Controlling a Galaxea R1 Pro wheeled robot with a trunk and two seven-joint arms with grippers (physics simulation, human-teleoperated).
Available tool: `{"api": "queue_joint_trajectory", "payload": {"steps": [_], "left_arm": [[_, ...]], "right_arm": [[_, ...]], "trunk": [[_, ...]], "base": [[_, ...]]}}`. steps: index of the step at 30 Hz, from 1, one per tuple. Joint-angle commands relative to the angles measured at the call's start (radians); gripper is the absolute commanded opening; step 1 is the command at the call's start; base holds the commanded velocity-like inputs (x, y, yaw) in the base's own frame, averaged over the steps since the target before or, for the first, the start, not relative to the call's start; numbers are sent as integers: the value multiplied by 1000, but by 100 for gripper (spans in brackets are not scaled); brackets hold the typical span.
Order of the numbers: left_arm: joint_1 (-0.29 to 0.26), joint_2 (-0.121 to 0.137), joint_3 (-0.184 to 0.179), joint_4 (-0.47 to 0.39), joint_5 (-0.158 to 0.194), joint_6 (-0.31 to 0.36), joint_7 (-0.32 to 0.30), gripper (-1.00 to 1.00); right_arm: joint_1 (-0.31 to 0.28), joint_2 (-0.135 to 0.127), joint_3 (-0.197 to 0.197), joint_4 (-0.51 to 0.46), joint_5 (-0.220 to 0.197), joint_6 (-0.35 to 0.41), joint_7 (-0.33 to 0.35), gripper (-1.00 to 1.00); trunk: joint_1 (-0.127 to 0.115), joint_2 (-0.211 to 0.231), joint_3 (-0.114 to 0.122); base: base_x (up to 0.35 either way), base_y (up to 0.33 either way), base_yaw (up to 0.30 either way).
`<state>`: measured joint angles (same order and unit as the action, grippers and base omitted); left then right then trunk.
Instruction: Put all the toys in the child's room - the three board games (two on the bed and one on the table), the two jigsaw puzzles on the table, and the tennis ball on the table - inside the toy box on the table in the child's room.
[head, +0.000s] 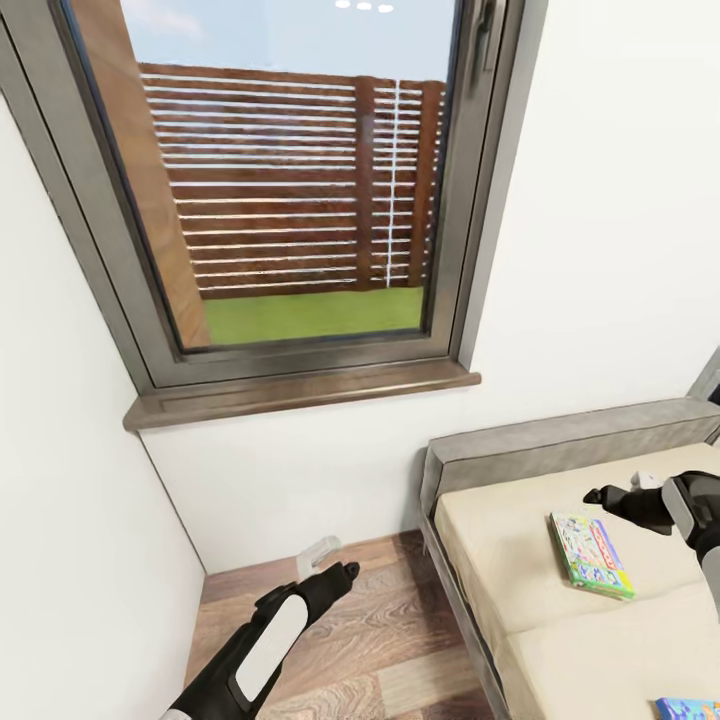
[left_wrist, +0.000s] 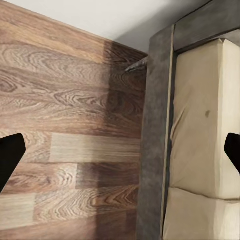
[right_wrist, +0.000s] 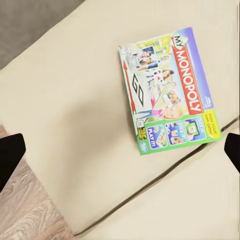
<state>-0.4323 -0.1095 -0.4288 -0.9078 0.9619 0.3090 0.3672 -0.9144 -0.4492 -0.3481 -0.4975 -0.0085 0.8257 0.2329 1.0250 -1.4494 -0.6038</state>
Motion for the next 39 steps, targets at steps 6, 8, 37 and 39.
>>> {"api": "queue_joint_trajectory", "payload": {"steps": [6, 8, 37, 39], "left_arm": [[-1, -1, -1, -11, 16, 0, 3, 100], [-1, -2, 0, -14, 18, 0, 2, 100], [-2, 0, -4, -118, 118, 59, 6, 100], [-2, 0, -4, -119, 126, 63, 5, 100]], "right_arm": [[-17, -19, -10, 16, -2, 5, 1, 100], [-19, -23, -14, 19, -2, 5, 1, 100], [-52, -72, -46, 52, -2, 10, 3, 100], [-55, -74, -46, 54, -2, 10, 4, 100]], "trunk": [[0, -1, -11], [0, -1, -14], [0, -1, -61], [0, -1, -65]], "base": [[0, 0, 0], [0, 0, 0], [0, 0, 0], [0, 0, 0]]}}
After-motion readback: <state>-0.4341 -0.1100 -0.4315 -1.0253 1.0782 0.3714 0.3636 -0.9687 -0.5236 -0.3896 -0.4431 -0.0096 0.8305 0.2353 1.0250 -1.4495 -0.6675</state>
